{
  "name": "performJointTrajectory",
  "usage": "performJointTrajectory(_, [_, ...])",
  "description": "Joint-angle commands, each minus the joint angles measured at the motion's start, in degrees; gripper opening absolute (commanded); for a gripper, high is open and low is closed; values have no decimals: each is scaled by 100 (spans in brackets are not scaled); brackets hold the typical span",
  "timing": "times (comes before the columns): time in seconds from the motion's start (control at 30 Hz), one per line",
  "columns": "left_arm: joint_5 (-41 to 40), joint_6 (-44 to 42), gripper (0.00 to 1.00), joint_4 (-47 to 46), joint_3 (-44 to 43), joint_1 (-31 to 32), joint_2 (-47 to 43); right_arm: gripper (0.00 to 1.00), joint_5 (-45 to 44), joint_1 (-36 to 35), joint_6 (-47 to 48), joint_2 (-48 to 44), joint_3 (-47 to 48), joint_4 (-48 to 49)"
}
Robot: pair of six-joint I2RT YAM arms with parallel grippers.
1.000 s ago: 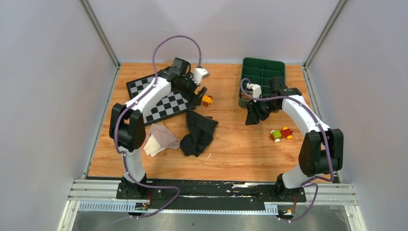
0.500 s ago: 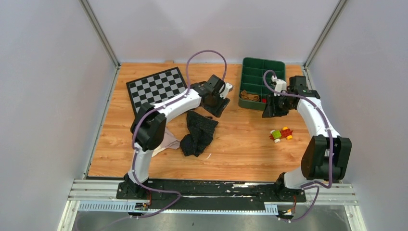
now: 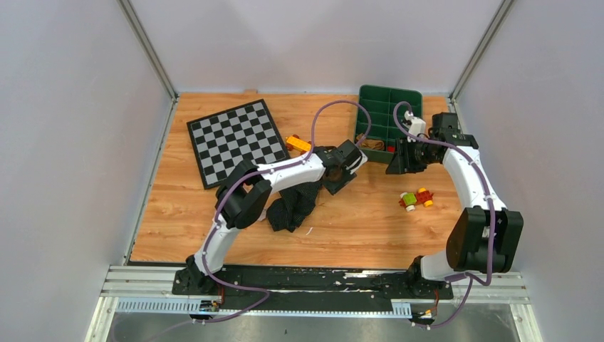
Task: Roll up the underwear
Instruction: Flatten out the underwear at the center of the board.
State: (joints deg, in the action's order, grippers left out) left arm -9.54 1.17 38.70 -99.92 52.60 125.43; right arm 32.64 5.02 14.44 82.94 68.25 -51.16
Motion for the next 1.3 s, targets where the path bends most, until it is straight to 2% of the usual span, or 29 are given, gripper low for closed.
performJointTrajectory(0.0, [-683,-233,56,-135,-137,74,131,42,293,25,77,14,89,-144])
performJointTrajectory(0.17, [-815,-473,53,19,-90,75,-21,42,367,26,40,26,57,-29])
performJointTrajectory(0.33, [-924,-617,48,-215,370,161,-10,42,384,26,-4,0,-34,36])
performJointTrajectory(0.43, [-1100,-694,36,-281,631,159,-24,42,324,26,60,-23,-23,-1])
performJointTrajectory(0.6, [-955,-741,0,-117,431,-40,-215,41,352,18,81,-1,-113,122])
performJointTrajectory(0.7, [-525,-724,0,26,87,-252,-557,41,311,-73,58,109,-123,254])
performJointTrajectory(0.9, [289,-626,0,483,-49,-658,-1422,50,498,-690,97,639,365,243])
performJointTrajectory(1.03, [690,-585,0,929,300,-1086,-1933,55,778,-1124,-143,927,723,312])
performJointTrajectory(1.27, [850,-618,0,1401,927,-1973,-2648,50,985,-2055,-789,1658,1009,906])
